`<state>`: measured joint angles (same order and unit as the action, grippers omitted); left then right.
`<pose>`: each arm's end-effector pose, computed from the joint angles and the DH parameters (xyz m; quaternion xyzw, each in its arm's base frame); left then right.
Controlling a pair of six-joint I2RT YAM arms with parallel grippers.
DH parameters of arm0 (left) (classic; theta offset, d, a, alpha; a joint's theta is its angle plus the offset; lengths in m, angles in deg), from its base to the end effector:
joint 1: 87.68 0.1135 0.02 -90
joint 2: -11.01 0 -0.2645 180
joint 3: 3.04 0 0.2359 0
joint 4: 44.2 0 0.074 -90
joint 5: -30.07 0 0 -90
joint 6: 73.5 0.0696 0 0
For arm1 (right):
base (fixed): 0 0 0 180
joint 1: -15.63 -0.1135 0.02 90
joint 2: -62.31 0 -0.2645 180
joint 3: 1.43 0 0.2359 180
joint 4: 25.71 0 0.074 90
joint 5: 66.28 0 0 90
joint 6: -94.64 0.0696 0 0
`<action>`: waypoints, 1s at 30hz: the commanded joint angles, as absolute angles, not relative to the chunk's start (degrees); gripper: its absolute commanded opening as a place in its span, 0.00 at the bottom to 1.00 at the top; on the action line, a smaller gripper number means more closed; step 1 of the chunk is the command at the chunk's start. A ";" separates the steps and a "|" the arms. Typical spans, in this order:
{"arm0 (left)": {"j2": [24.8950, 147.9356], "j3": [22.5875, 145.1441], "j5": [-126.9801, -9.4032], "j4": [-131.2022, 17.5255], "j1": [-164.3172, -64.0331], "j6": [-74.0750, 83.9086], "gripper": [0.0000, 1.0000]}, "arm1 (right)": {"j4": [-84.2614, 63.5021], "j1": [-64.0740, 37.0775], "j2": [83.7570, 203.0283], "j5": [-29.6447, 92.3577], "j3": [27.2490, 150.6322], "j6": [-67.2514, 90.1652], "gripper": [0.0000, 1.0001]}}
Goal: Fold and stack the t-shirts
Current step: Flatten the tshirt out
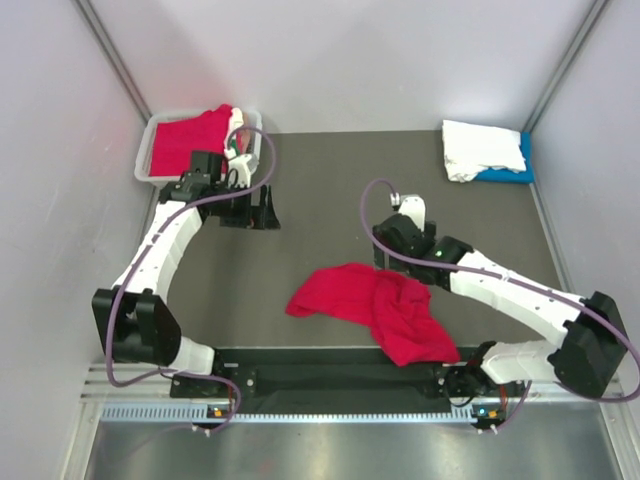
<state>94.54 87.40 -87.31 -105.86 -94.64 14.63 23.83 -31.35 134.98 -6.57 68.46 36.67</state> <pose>0.2967 -0.0685 0.2938 0.1127 0.9219 -0.2475 0.2759 0.2022 0.1653 0.2484 -0.0352 0.9168 0.0075 0.3978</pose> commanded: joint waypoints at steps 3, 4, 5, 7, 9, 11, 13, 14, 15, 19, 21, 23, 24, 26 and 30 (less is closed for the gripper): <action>89.32 84.56 -87.62 -104.65 -94.71 14.39 0.98 | 24.79 -31.57 129.99 -6.00 63.06 40.14 0.77; 88.36 84.47 -87.18 -104.65 -94.71 14.39 0.98 | 25.06 -31.57 129.38 -5.82 62.18 40.67 0.77; 87.92 84.56 -87.00 -104.73 -94.71 14.39 0.98 | 25.23 -31.48 129.02 -5.38 60.17 41.20 0.81; 86.52 85.08 -87.09 -105.17 -94.71 14.30 0.98 | 25.15 -31.48 127.89 -3.45 58.14 42.96 0.87; 86.07 85.26 -87.35 -105.26 -94.79 14.30 0.98 | 24.10 -31.57 127.27 -1.17 55.33 44.10 1.00; 85.98 85.00 -87.61 -105.44 -94.79 14.30 0.98 | 23.31 -31.57 126.91 0.15 53.66 44.46 1.00; 85.72 84.47 -87.27 -105.35 -94.71 14.30 0.98 | 22.26 -31.57 127.52 1.47 52.95 44.81 0.99; 85.63 84.47 -87.18 -105.17 -94.71 14.30 0.98 | 21.99 -31.57 127.87 1.74 52.42 44.81 0.93; 85.54 84.38 -87.18 -105.17 -94.71 14.30 0.98 | 21.55 -31.66 128.05 2.53 52.16 44.55 0.89; 85.19 84.38 -86.83 -105.08 -94.71 14.47 0.98 | 20.05 -31.57 129.89 3.15 51.89 44.11 0.46; 85.01 84.03 -86.74 -104.91 -94.71 14.56 0.98 | 19.79 -31.57 130.34 3.24 52.24 43.75 0.23; 84.84 83.68 -86.74 -104.73 -94.71 14.56 0.98 | 19.70 -31.66 130.86 3.15 52.77 43.32 0.03; 84.58 83.42 -86.74 -104.56 -94.71 14.65 0.98 | 19.79 -31.57 131.30 2.71 53.03 42.97 0.00; 84.40 83.15 -86.65 -104.47 -94.71 14.74 0.98 | 20.05 -31.57 131.65 1.57 54.96 41.13 0.00; 84.66 83.15 -86.21 -104.03 -94.62 14.56 0.98 | 20.49 -30.34 133.93 -5.27 64.61 33.31 0.00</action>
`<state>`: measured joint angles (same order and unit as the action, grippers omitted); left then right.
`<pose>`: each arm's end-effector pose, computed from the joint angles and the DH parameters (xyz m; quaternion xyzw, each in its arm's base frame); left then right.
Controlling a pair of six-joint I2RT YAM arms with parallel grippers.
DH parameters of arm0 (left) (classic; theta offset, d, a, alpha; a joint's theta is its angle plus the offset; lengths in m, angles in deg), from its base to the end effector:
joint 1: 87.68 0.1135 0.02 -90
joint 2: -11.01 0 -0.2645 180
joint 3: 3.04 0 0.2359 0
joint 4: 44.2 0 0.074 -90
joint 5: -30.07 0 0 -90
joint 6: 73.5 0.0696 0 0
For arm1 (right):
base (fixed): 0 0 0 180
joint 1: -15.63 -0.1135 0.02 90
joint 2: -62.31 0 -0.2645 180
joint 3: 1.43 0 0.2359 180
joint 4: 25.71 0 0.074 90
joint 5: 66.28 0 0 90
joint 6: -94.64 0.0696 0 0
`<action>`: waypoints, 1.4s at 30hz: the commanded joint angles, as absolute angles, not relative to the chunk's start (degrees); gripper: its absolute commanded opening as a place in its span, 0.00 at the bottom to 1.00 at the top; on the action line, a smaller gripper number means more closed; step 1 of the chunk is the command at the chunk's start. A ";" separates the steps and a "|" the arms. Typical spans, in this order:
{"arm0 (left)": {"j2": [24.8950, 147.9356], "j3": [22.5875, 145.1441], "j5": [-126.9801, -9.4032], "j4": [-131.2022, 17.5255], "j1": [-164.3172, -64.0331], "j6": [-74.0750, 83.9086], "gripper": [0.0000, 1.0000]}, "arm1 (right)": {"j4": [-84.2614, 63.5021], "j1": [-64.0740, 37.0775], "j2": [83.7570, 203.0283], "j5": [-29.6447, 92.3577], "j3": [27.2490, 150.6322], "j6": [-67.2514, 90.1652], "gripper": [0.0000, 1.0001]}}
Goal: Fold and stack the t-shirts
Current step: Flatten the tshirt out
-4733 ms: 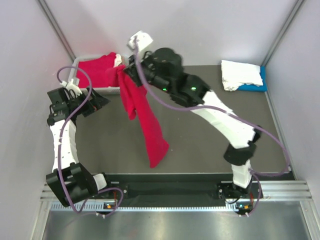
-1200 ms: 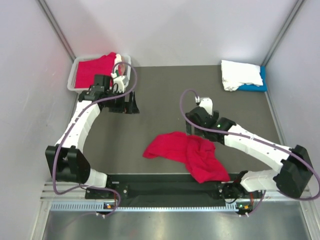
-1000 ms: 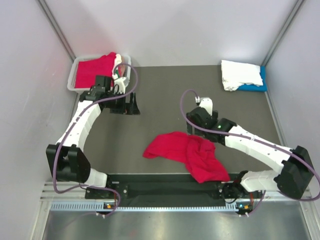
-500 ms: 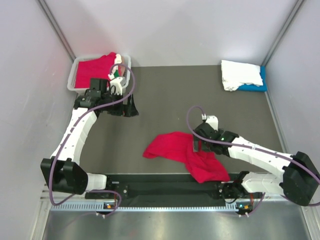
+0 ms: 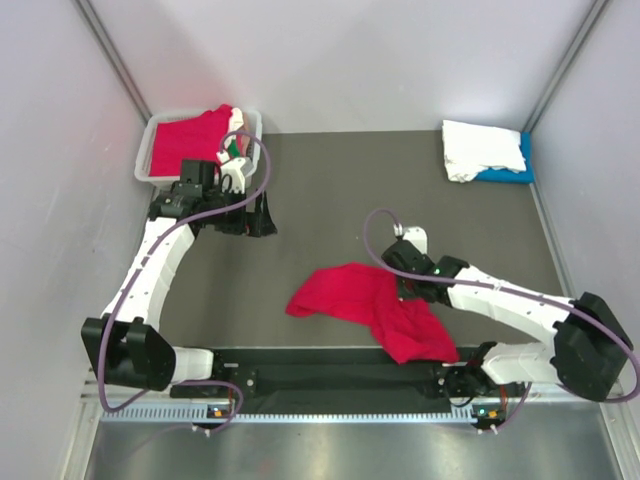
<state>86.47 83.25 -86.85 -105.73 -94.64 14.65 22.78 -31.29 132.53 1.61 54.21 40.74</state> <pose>0.2657 -0.0642 0.3086 0.1190 0.9115 -0.2437 0.3092 0.1704 0.1439 0.1795 -0.0455 0.9544 0.0118 0.2947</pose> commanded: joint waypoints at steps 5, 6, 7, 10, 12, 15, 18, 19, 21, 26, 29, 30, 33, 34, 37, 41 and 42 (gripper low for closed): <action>84.66 83.50 -85.60 -104.12 -94.62 14.39 0.98 | 18.91 -25.78 139.74 -8.80 84.56 21.63 0.00; 84.31 83.42 -85.42 -103.94 -94.62 14.39 0.98 | 18.56 -24.81 141.22 -8.63 87.11 20.74 0.00; 84.05 83.24 -85.16 -104.03 -94.62 14.39 0.98 | 18.21 -23.93 142.02 -8.19 91.66 19.94 0.00; 83.26 82.36 -84.54 -103.50 -94.53 14.48 0.98 | 18.29 -21.64 144.22 -7.22 98.97 18.10 0.00; 83.08 82.01 -84.02 -103.33 -94.53 14.56 0.98 | 18.38 -21.55 145.01 -7.31 101.28 17.74 0.00; 82.82 81.92 -83.92 -103.15 -94.36 14.48 0.98 | 18.03 -21.55 144.41 -7.40 104.70 16.77 0.00; 83.17 82.10 -84.01 -103.06 -94.09 14.30 0.98 | 18.20 -21.55 143.53 -5.56 106.90 15.81 0.00; 83.25 82.18 -83.93 -102.98 -93.83 13.95 0.98 | 18.64 -21.55 143.35 -4.94 107.26 16.07 0.00; 83.17 82.27 -84.10 -102.54 -93.30 13.51 0.98 | 20.13 -21.55 142.73 -3.36 106.91 16.59 0.00; 82.99 83.06 -82.87 -101.39 -90.84 11.84 0.98 | 20.75 -21.55 137.56 -2.30 99.54 18.52 0.00; 83.25 83.33 -83.48 -100.69 -88.91 10.26 0.98 | 21.19 -21.55 133.61 -1.51 93.48 20.20 0.00; 83.34 83.33 -84.18 -100.43 -88.21 9.65 0.98 | 20.15 -21.55 132.81 -0.90 90.42 20.37 0.00; 83.69 82.80 -87.61 -99.81 -85.39 8.76 0.98 | 19.35 -21.55 133.23 1.82 90.29 20.46 0.00; 83.78 82.19 -88.05 -99.81 -85.39 8.68 0.98 | 19.52 -21.90 134.28 3.05 91.60 20.20 0.00; 82.91 80.00 -87.97 -99.11 -85.13 8.59 0.98 | 20.49 -26.18 140.69 4.91 100.12 16.27 0.00; 80.19 76.92 -88.23 -97.53 -84.08 7.80 0.98 | 24.87 -32.97 151.92 3.85 115.58 10.27 0.00; 79.74 76.22 -89.36 -96.57 -83.64 7.01 0.98 | 26.10 -33.67 153.87 3.94 123.01 9.83 0.00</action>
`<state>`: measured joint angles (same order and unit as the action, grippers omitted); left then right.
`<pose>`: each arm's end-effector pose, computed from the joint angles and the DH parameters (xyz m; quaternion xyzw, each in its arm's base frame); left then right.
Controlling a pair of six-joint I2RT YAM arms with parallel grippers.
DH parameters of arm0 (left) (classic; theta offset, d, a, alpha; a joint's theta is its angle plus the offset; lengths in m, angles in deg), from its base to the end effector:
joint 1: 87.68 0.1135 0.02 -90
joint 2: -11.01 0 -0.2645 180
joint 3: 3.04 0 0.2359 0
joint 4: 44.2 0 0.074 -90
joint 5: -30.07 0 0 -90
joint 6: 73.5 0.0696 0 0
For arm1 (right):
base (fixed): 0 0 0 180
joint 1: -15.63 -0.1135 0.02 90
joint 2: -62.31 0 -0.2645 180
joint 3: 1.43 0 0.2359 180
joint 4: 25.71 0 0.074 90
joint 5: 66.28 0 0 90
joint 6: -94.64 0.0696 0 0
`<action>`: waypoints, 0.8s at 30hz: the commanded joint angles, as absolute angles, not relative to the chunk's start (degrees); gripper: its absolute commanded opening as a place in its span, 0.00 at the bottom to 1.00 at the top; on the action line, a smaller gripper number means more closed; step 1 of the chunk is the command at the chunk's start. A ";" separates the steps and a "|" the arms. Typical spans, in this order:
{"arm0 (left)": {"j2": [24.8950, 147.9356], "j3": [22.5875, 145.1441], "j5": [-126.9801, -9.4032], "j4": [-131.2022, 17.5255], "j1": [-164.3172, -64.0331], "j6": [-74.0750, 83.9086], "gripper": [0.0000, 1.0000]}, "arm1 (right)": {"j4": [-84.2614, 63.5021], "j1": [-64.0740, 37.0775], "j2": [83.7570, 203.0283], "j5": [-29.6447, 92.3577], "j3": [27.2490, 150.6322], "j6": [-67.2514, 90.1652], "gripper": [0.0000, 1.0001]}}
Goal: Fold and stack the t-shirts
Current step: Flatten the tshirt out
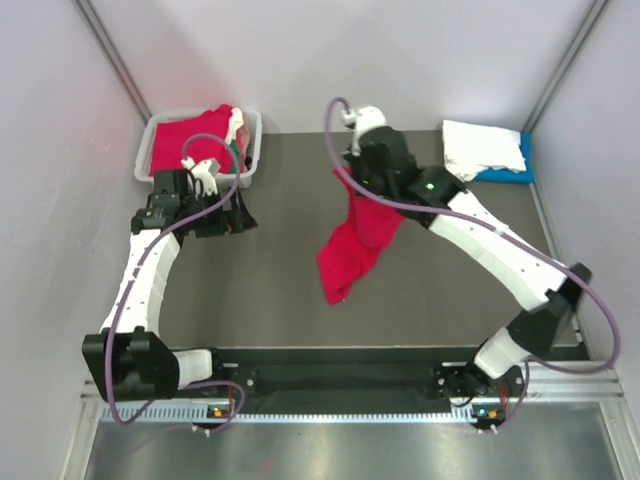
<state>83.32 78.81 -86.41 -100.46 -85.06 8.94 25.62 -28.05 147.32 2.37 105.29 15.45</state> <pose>0.2668 -0.0189 0.3054 0.0039 0.9087 -0.2282 0.3495 0.2611 0.2143 0.3956 -0.1510 0.8411 0.0839 0.5126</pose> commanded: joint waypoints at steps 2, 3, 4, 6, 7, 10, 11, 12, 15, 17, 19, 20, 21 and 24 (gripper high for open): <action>78.95 74.11 -89.90 -95.42 -82.41 6.48 0.98 | 28.13 -34.99 159.31 4.73 131.21 8.69 0.00; 79.04 73.75 -89.99 -95.07 -82.40 6.48 0.98 | 30.49 -35.26 161.43 4.82 140.48 8.08 0.00; 78.95 73.49 -90.25 -95.07 -82.40 6.65 0.98 | 31.73 -35.87 163.54 4.91 145.62 7.20 0.00; 79.12 73.66 -90.86 -95.15 -82.31 6.48 0.98 | 32.71 -36.31 168.04 5.26 155.90 6.32 0.00; 79.21 74.18 -91.39 -95.41 -82.23 6.48 0.98 | 30.53 -36.23 167.17 6.30 154.73 6.23 0.00; 78.95 74.36 -91.57 -95.24 -82.31 6.30 0.98 | 28.23 -36.67 165.50 5.70 153.93 5.08 0.00; 78.95 74.19 -91.66 -94.98 -82.23 6.21 0.98 | 27.96 -36.67 165.06 5.96 153.84 5.08 0.00; 78.95 73.66 -91.83 -94.80 -82.31 6.13 0.98 | 27.35 -36.75 164.80 5.87 153.93 4.99 0.00; 78.95 73.75 -92.19 -94.45 -82.14 5.86 0.98 | 26.64 -36.75 164.09 6.49 153.84 2.89 0.00; 79.12 73.92 -92.45 -94.45 -82.23 5.60 0.98 | 25.77 -36.76 164.35 6.49 154.28 2.71 0.00; 79.30 74.53 -92.62 -94.54 -82.14 5.34 0.98 | 25.50 -36.84 166.19 6.92 155.86 2.71 0.00; 79.21 74.71 -92.71 -94.80 -81.96 5.42 0.98 | 25.41 -36.76 166.55 6.93 156.56 2.88 0.00; 79.13 74.98 -92.71 -94.89 -81.79 5.42 0.98 | 25.50 -36.75 166.81 6.93 156.48 2.97 0.00; 77.81 73.75 -93.06 -94.28 -81.17 5.34 0.98 | 26.20 -36.84 168.66 7.10 156.04 3.59 0.00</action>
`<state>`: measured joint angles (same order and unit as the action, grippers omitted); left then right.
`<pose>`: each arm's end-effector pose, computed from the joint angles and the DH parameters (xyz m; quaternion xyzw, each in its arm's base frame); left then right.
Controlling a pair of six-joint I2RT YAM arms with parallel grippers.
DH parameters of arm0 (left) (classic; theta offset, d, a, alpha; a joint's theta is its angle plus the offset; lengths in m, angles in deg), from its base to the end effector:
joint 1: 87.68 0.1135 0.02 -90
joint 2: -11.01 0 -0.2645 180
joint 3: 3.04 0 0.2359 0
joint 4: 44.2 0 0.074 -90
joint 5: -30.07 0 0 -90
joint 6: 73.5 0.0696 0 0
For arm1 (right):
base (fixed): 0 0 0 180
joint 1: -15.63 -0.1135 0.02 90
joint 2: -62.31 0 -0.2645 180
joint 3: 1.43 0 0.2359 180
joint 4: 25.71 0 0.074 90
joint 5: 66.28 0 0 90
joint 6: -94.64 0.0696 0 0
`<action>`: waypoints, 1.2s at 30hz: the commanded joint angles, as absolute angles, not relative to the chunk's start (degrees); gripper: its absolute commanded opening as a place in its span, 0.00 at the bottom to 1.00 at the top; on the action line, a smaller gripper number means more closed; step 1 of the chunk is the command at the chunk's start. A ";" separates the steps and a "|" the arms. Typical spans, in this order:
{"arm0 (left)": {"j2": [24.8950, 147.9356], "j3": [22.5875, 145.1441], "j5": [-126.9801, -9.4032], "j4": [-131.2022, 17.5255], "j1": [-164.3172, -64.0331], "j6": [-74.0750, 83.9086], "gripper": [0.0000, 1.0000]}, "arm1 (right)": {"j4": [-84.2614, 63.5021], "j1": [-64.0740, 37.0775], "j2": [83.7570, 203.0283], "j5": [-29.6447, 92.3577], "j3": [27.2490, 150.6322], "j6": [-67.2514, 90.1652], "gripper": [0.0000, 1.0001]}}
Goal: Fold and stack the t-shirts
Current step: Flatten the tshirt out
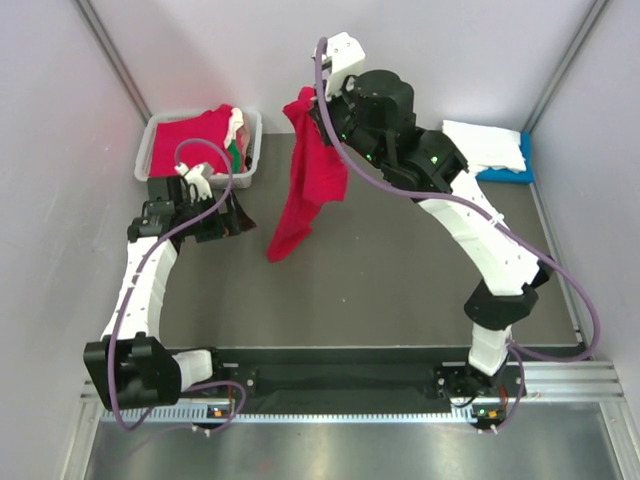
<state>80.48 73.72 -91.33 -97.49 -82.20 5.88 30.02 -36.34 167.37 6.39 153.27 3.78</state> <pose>0.2562 -0.0118 0.2952 -0.0246 0.8980 -0.2668 0.3490 0.2511 0.2874 0.5338 -0.2369 0.7032 0.1840 0.6446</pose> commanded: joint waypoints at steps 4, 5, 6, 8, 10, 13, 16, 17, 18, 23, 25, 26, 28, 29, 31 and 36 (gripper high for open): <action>77.10 73.48 -93.59 -94.27 -81.08 5.07 0.98 | 24.36 -36.75 174.00 10.43 157.70 5.94 0.00; 77.19 73.92 -93.68 -94.54 -81.00 5.07 0.98 | 23.75 -37.02 175.33 11.40 159.45 6.83 0.00; 77.28 74.10 -93.94 -94.89 -80.91 5.07 0.98 | 23.48 -37.19 176.38 13.24 159.99 7.45 0.00; 77.10 74.01 -94.29 -94.89 -80.56 4.81 0.98 | 22.08 -37.89 178.67 15.44 160.35 8.94 0.00; 76.84 73.57 -94.47 -94.36 -80.21 4.55 0.98 | 21.37 -38.77 180.51 17.56 160.43 9.21 0.00; 76.75 73.05 -94.73 -93.75 -79.07 3.93 0.98 | 20.05 -40.44 181.40 21.16 161.39 9.39 0.00; 76.93 72.96 -95.79 -93.40 -78.27 3.66 0.98 | 18.91 -42.29 179.75 23.53 161.40 7.72 0.00; 77.01 72.87 -95.79 -93.48 -78.27 3.40 0.98 | 18.82 -42.99 178.95 23.54 161.32 6.76 0.00; 77.02 72.87 -95.88 -93.40 -78.18 3.40 0.98 | 18.82 -43.26 177.99 23.54 161.23 6.40 0.00; 77.10 73.04 -95.88 -93.40 -77.92 3.14 0.98 | 18.56 -44.57 169.81 21.52 158.94 0.27 0.00; 77.19 73.04 -96.05 -93.31 -77.83 2.79 0.98 | 17.34 -44.49 166.40 20.55 158.42 -0.98 0.00; 77.19 72.87 -96.23 -93.22 -77.48 2.70 0.98 | 16.72 -44.31 165.33 20.12 157.89 -1.77 0.00; 77.54 72.87 -96.32 -93.22 -77.31 2.61 0.98 | 17.23 -43.70 163.57 18.36 157.54 -1.69 0.00; 77.72 73.04 -96.32 -93.39 -77.13 2.78 0.98 | 19.24 -42.91 162.95 17.57 156.93 -1.34 0.00; 77.89 73.13 -96.05 -93.75 -76.87 3.14 0.98 | 21.27 -42.56 160.93 13.01 153.17 -1.60 0.00; 78.42 73.75 -95.53 -94.19 -76.69 3.58 0.98 | 23.13 -36.16 150.24 -1.05 138.05 -0.38 0.00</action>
